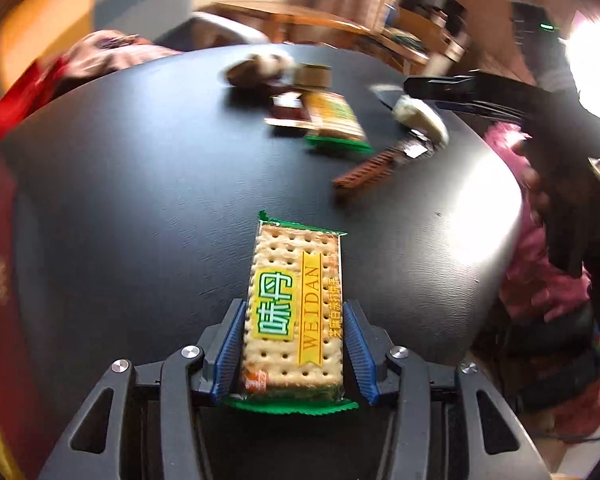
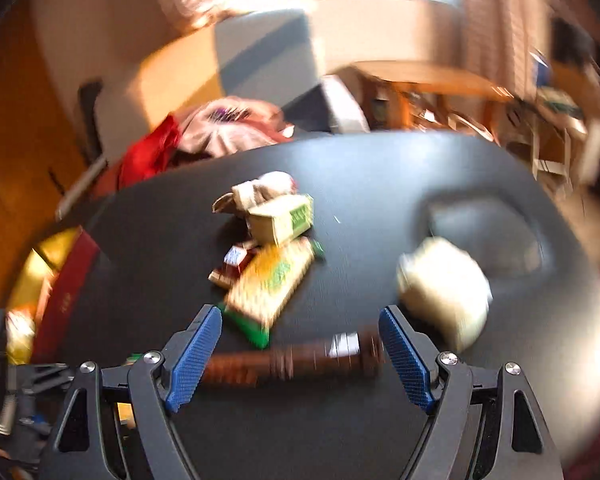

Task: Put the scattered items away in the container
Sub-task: 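Carry the cracker pack with the left gripper while the right gripper grasps the brown brick bar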

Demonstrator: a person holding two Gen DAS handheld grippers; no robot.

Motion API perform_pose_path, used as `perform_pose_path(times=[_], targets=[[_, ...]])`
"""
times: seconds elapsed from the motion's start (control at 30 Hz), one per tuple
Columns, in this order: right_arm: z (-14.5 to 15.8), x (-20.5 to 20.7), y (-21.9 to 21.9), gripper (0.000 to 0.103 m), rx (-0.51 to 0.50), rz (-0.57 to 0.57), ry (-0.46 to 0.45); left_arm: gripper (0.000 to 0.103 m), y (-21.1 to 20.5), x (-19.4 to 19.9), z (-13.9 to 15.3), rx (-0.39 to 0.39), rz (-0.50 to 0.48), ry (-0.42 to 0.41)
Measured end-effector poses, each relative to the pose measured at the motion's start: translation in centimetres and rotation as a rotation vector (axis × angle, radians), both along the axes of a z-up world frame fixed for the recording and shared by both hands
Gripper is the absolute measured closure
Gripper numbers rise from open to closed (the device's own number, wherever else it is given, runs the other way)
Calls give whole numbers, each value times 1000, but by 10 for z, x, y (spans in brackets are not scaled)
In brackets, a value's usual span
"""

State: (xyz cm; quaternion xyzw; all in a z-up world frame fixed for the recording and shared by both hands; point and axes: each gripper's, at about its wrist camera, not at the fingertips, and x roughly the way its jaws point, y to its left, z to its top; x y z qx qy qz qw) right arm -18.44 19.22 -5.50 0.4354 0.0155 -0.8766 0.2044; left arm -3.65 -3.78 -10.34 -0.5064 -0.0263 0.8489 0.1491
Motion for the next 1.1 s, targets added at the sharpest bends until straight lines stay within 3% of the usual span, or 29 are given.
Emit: perform_pose_path(times=[0.07,0.17,0.23,0.37,0.5,0.63,0.83,0.93,1.1], targets=[[-11,-26,-11,21,53,35,-74,54,-9,5,-1,-26,33,16],[-37,-42,-9,20,124,14,-222,53,-19,10,-1,-4,52,18],[-46,-35,-5,19,127,10,-288,52,-15,11,-1,-18,45,28],[-46,4,1,19,59,57,-330,40,-17,17,0,6,39,41],[-43,40,3,20,10,85,-309,40,-13,19,7,-15,17,74],[-33,64,8,37,46,83,-213,40,-11,21,18,-54,-1,116],[-26,58,2,51,100,92,-170,39,-15,10,15,-55,-6,90],[-32,51,-17,67,158,156,-182,39,-19,6,11,-41,-4,67],[-42,42,-35,69,242,236,-203,39,-14,1,7,-61,-22,61]])
